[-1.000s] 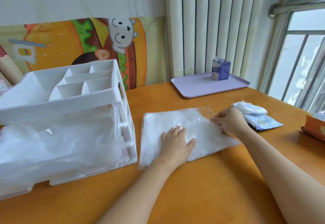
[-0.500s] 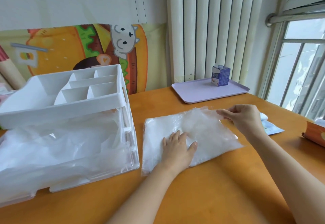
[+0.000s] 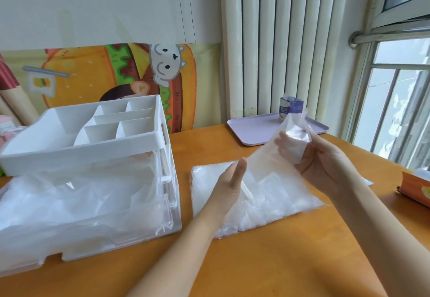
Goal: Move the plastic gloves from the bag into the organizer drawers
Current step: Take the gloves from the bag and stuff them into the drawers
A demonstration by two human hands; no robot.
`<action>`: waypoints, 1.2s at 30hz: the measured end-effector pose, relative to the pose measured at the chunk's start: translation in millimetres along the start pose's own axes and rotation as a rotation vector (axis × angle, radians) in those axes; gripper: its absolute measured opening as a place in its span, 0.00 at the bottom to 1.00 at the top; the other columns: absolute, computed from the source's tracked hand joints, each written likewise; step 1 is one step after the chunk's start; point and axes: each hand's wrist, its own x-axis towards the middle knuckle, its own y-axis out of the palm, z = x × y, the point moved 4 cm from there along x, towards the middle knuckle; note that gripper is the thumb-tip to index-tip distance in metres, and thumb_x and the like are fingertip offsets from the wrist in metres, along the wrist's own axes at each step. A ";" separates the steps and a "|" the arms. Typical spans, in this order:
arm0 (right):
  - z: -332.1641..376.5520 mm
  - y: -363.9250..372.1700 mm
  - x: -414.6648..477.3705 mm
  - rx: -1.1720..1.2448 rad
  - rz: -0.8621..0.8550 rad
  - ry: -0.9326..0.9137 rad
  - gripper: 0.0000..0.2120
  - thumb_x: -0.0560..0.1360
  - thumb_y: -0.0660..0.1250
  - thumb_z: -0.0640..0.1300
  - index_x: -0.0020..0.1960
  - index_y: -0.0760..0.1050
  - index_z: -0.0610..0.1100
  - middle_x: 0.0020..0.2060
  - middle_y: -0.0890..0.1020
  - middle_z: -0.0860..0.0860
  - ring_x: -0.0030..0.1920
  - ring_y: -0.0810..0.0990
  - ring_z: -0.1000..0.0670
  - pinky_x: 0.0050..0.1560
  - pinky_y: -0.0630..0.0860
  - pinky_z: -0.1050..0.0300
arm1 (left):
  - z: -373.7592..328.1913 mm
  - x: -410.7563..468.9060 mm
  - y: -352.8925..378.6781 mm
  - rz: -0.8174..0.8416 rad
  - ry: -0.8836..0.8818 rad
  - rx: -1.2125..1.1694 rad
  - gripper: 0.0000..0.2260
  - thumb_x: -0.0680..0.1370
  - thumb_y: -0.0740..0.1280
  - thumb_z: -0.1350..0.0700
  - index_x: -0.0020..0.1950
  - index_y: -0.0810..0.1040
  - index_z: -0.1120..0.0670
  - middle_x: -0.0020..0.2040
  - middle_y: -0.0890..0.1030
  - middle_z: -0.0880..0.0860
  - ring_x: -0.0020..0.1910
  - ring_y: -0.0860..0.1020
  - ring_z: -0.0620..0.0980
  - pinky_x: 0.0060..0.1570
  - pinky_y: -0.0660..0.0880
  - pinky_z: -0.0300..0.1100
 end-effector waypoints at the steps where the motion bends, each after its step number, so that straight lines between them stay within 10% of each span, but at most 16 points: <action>1: -2.9 1.2 -0.2 0.034 0.042 0.069 0.20 0.79 0.53 0.44 0.55 0.81 0.36 0.52 0.83 0.37 0.56 0.82 0.44 0.56 0.77 0.52 | -0.5 0.1 0.8 0.039 -0.004 -0.077 0.40 0.54 0.59 0.17 0.57 0.74 0.40 0.47 0.73 0.38 0.56 0.70 0.42 0.66 0.61 0.42; 5: -5.9 -17.4 -1.1 0.011 0.094 0.064 0.26 0.84 0.36 0.44 0.71 0.62 0.30 0.67 0.68 0.31 0.71 0.66 0.36 0.73 0.56 0.45 | 6.7 -2.9 3.8 0.297 -0.156 -0.446 0.60 0.53 0.66 0.22 0.76 0.62 0.55 0.69 0.73 0.51 0.72 0.67 0.51 0.72 0.61 0.54; 10: -12.8 -4.4 -6.9 -0.004 0.113 0.173 0.04 0.72 0.69 0.37 0.44 0.74 0.39 0.45 0.83 0.37 0.47 0.83 0.40 0.50 0.80 0.48 | -3.6 -24.6 22.2 0.536 -0.243 -0.650 0.44 0.66 0.70 0.33 0.70 0.70 0.64 0.67 0.72 0.61 0.70 0.68 0.60 0.72 0.61 0.56; 16: -13.0 -2.8 -4.9 -0.149 0.112 0.203 0.12 0.63 0.77 0.45 0.44 0.79 0.43 0.39 0.82 0.44 0.41 0.82 0.46 0.48 0.79 0.52 | -24.7 -38.4 20.9 0.143 -0.100 -0.521 0.09 0.65 0.77 0.57 0.43 0.84 0.55 0.45 0.77 0.55 0.42 0.78 0.47 0.49 0.79 0.38; 20: -11.5 -9.6 -8.2 -0.215 0.060 0.241 0.26 0.60 0.80 0.48 0.53 0.76 0.40 0.47 0.80 0.41 0.50 0.79 0.43 0.57 0.76 0.49 | -67.6 -71.1 10.4 -0.075 0.201 -0.179 0.10 0.72 0.73 0.65 0.51 0.80 0.56 0.38 0.81 0.51 0.39 0.80 0.43 0.46 0.78 0.35; 27: -13.2 9.6 -30.0 -0.391 0.136 0.310 0.17 0.56 0.83 0.50 0.33 0.78 0.43 0.29 0.77 0.48 0.29 0.78 0.52 0.31 0.77 0.61 | -121.2 -119.1 -16.0 -0.221 0.456 0.058 0.22 0.72 0.74 0.62 0.63 0.75 0.46 0.41 0.79 0.55 0.43 0.78 0.47 0.48 0.76 0.38; 36: 12.2 123.3 -31.2 -0.939 0.386 0.148 0.40 0.60 0.73 0.70 0.64 0.74 0.49 0.61 0.80 0.50 0.63 0.77 0.49 0.65 0.72 0.52 | -166.9 -149.4 -66.8 -0.101 0.277 0.352 0.32 0.71 0.75 0.61 0.71 0.68 0.46 0.49 0.85 0.53 0.52 0.82 0.45 0.55 0.76 0.38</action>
